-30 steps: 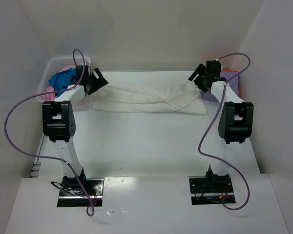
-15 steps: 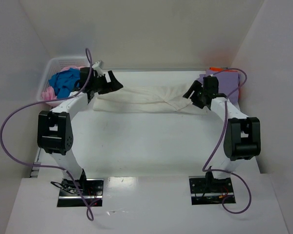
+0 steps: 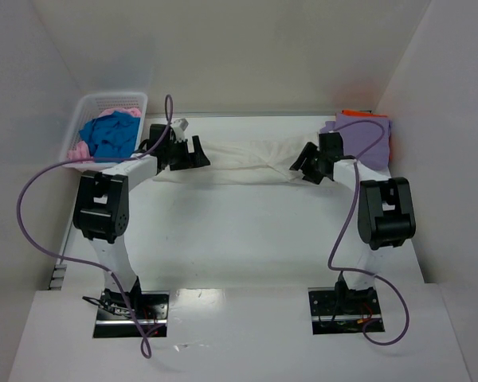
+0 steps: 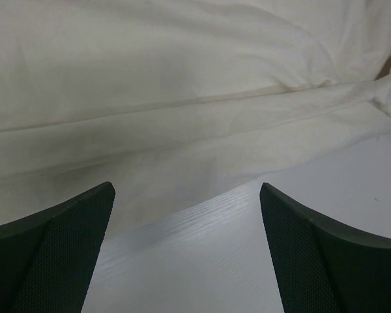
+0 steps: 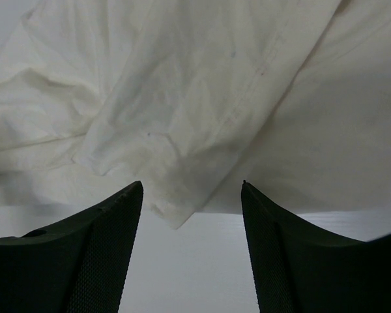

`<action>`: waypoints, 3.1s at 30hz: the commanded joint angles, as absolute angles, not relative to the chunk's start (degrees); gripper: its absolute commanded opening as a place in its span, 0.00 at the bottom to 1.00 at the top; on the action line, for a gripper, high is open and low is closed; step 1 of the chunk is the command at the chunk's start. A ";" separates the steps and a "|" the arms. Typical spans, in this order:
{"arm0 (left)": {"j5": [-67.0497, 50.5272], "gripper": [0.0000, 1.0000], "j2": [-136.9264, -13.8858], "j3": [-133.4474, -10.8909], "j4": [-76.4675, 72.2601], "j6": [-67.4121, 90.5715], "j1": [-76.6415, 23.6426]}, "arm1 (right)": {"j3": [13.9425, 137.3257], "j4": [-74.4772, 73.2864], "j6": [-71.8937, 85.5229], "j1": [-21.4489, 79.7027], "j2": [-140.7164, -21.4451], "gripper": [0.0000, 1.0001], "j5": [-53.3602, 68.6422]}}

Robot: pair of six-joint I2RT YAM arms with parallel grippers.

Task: Fold and stack the t-shirts
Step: Fold the other side of the tshirt into a rectangle

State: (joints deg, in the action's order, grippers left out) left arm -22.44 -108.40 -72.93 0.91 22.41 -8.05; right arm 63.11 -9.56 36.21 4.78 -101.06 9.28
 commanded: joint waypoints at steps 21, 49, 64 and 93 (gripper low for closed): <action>-20.39 1.00 -115.40 -77.70 0.61 19.78 -7.73 | 71.45 -6.06 38.67 6.24 -108.98 0.07 6.15; -18.63 1.00 -116.46 -77.70 0.62 20.30 -7.73 | 64.33 -10.37 42.54 6.24 -102.91 0.59 3.16; -18.11 1.00 -116.98 -77.70 1.23 20.30 -7.21 | 67.23 -7.38 43.06 6.24 -107.93 0.18 3.16; -17.40 1.00 -117.51 -78.75 2.29 20.30 -7.73 | 102.98 -13.36 38.76 6.24 -125.75 0.04 2.64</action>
State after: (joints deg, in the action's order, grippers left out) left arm -17.74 -116.18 -77.01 2.50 21.15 -7.55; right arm 96.97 -12.99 40.25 5.76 -123.50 3.31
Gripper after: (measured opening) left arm 0.998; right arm 0.035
